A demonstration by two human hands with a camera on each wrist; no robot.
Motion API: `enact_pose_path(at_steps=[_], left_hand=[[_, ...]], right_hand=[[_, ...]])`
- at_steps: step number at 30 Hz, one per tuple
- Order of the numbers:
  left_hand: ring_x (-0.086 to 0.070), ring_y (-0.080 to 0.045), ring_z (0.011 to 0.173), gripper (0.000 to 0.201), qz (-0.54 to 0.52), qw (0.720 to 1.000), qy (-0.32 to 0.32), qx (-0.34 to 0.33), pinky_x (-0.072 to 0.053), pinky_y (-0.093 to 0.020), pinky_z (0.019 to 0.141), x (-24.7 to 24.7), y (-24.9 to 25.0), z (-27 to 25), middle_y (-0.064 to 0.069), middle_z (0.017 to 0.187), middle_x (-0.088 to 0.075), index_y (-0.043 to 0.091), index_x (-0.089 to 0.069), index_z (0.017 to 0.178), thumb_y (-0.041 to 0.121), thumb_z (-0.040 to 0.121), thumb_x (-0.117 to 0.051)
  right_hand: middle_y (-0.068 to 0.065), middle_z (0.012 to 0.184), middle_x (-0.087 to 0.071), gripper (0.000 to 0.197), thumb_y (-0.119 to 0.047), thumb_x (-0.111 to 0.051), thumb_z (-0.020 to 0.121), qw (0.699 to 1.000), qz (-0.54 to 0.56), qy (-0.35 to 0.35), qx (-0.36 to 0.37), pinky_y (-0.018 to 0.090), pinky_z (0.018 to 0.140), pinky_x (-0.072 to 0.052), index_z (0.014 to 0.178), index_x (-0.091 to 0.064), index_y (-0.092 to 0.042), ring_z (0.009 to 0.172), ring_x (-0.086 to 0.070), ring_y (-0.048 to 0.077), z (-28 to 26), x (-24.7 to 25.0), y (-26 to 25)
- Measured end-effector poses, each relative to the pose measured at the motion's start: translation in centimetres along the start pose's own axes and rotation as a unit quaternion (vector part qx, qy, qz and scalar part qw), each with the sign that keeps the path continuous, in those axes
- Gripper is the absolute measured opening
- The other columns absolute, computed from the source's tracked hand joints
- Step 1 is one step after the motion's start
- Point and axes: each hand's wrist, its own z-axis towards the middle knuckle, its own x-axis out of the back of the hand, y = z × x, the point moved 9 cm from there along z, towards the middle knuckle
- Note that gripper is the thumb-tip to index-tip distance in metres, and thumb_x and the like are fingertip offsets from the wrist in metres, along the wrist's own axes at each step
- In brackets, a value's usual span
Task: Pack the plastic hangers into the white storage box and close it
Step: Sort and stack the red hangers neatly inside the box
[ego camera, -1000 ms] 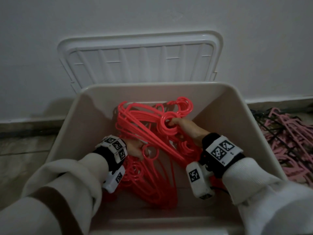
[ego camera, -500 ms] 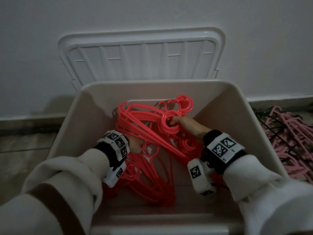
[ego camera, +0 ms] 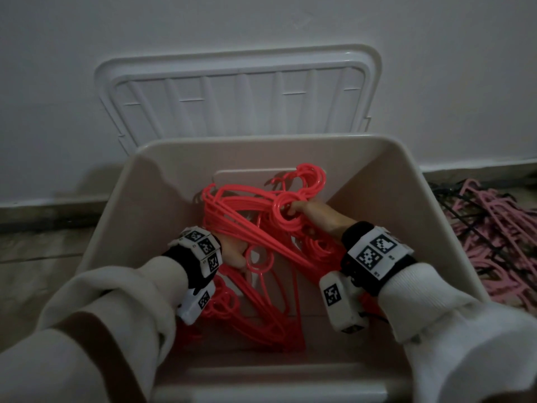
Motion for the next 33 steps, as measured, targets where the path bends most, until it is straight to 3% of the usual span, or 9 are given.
enact_pose_path(at_steps=[4, 8, 10, 14, 17, 22, 26, 30, 33], left_hand=[[-0.058, -0.017, 0.092, 0.033, -0.023, 0.999, -0.026, 0.01, -0.048, -0.023, 0.075, -0.2, 0.4, -0.6, 0.002, 0.1, -0.063, 0.008, -0.062, 0.111, 0.024, 0.082, -0.06], [-0.048, -0.019, 0.12, 0.047, -0.034, 0.997, -0.049, 0.038, -0.036, -0.021, 0.09, -0.3, 0.1, -1.5, -0.002, 0.129, -0.053, 0.015, -0.047, 0.133, 0.022, 0.088, -0.058], [-0.046, -0.018, 0.124, 0.046, -0.06, 0.996, -0.049, 0.053, -0.036, -0.024, 0.097, -0.1, -0.1, -2.2, 0.0, 0.131, -0.052, 0.017, -0.049, 0.132, 0.027, 0.089, -0.058], [-0.06, -0.013, 0.106, 0.021, -0.172, 0.985, -0.014, 0.018, -0.043, -0.024, 0.095, 0.7, 0.4, -3.0, 0.003, 0.103, -0.067, 0.016, -0.067, 0.103, 0.03, 0.088, -0.061], [-0.068, -0.01, 0.067, 0.02, -0.364, 0.931, -0.029, 0.027, -0.049, -0.026, 0.068, 0.5, 0.0, -2.8, 0.002, 0.072, -0.072, 0.005, -0.064, 0.092, 0.008, 0.094, -0.045], [-0.071, -0.025, 0.066, 0.039, -0.485, 0.871, -0.083, 0.0, -0.055, -0.025, 0.052, 0.4, -0.3, -3.3, -0.02, 0.098, -0.067, -0.003, -0.055, 0.117, -0.005, 0.091, -0.026], [-0.069, -0.019, 0.056, 0.03, -0.528, 0.849, -0.021, 0.027, -0.056, -0.026, 0.048, 1.1, -2.5, -2.9, -0.008, 0.075, -0.072, 0.01, -0.056, 0.107, -0.002, 0.097, -0.03], [-0.063, -0.001, 0.051, 0.025, -0.416, 0.907, 0.038, 0.054, -0.05, -0.016, 0.048, 0.9, -2.9, -3.2, 0.002, 0.066, -0.069, 0.011, -0.061, 0.095, 0.002, 0.097, -0.038], [-0.056, -0.019, 0.115, 0.031, -0.207, 0.973, 0.105, 0.013, -0.041, -0.022, 0.091, 1.0, -1.1, -3.5, -0.013, 0.126, -0.057, 0.004, -0.056, 0.125, 0.008, 0.094, -0.05]], right_hand=[[-0.009, 0.029, -0.034, 0.029, -0.009, -0.041, 0.091, 1.0, 0.002, -0.007, 0.003, 0.012, 0.029, -0.016, 0.064, -0.046, -0.015, 0.023, -0.023, 0.003, 0.0, -0.1, 0.1], [-0.009, 0.034, -0.034, 0.027, -0.013, -0.041, 0.089, 0.999, 0.049, -0.009, -0.004, 0.013, 0.033, -0.013, 0.062, -0.046, -0.017, 0.026, -0.022, 0.004, 0.3, -0.4, 0.7], [-0.008, 0.035, -0.034, 0.028, -0.014, -0.039, 0.089, 0.996, 0.085, -0.007, -0.001, 0.012, 0.032, -0.014, 0.062, -0.045, -0.017, 0.026, -0.022, 0.005, 0.4, -0.3, 0.8], [-0.007, 0.033, -0.032, 0.035, -0.014, -0.035, 0.092, 0.992, 0.125, 0.015, -0.002, 0.015, 0.033, -0.014, 0.057, -0.04, -0.016, 0.025, -0.023, 0.005, 0.2, 0.1, 1.2], [-0.003, 0.04, -0.033, 0.033, -0.016, -0.037, 0.092, 0.987, 0.155, 0.038, 0.001, 0.015, 0.034, -0.016, 0.06, -0.044, -0.016, 0.027, -0.024, 0.006, 0.3, 0.5, 1.5], [-0.007, 0.036, -0.038, 0.033, -0.019, -0.038, 0.091, 0.979, 0.198, 0.045, 0.001, 0.014, 0.034, -0.017, 0.059, -0.046, -0.016, 0.026, -0.025, 0.005, 0.3, 0.7, 1.5], [-0.003, 0.044, -0.044, 0.034, -0.021, -0.037, 0.089, 0.962, 0.266, 0.068, 0.009, 0.012, 0.034, -0.017, 0.058, -0.049, -0.018, 0.027, -0.026, 0.006, 0.2, 1.4, 1.7], [-0.006, 0.037, -0.039, 0.037, -0.021, -0.032, 0.088, 0.946, 0.314, 0.076, 0.028, 0.014, 0.036, -0.016, 0.052, -0.039, -0.018, 0.026, -0.025, 0.007, 0.2, 2.1, 1.9], [-0.004, 0.033, -0.033, 0.046, -0.024, -0.029, 0.089, 0.94, 0.334, 0.063, 0.028, 0.013, 0.033, -0.017, 0.044, -0.038, -0.019, 0.025, -0.024, 0.008, -0.2, 1.8, 2.2]])
